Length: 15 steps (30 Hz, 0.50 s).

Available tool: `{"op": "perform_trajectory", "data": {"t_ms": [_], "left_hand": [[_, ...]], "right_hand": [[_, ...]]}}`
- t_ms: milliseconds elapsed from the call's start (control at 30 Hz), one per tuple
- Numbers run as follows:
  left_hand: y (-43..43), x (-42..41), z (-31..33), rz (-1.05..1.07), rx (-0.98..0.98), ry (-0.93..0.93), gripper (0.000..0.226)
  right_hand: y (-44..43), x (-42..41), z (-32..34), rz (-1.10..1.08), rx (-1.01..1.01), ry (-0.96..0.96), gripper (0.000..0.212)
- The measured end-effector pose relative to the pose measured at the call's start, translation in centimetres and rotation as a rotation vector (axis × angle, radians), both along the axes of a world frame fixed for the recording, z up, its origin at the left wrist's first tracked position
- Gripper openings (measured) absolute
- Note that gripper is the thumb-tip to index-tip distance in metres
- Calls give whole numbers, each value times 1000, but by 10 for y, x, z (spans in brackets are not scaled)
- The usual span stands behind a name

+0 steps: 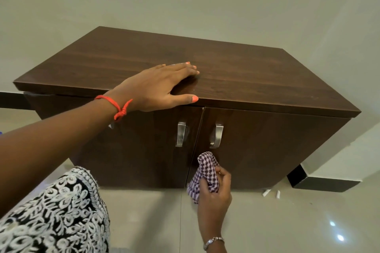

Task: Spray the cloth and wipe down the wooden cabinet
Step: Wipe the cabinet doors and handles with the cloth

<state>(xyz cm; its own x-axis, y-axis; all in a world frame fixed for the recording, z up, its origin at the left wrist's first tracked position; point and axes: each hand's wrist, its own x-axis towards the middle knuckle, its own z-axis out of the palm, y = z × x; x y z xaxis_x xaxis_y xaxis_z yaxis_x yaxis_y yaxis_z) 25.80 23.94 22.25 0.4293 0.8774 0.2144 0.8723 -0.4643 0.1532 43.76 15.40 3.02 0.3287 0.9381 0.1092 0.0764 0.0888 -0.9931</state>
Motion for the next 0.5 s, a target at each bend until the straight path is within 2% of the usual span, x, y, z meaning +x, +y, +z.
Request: {"op": "perform_trajectory", "data": {"t_ms": [100,200,300,433,500], "left_hand": [[-1,0,-1,-2,-5,4,85],[-1,0,0,8,-30,0,87],[-1,0,0,15,-21,2,87],[-1,0,-2,17,-23,14,88],[0,-1,-2,17,-26,13,88]], "right_hand": [[-10,-21,31,-68,133,54,50],[-11,-35,66,-153,308,18,52],[-3,-42,89,-242,448,-45,42],[12,-49,96,-291,467,-205,35],[13,-52,85,-282,450,-303,40]]}}
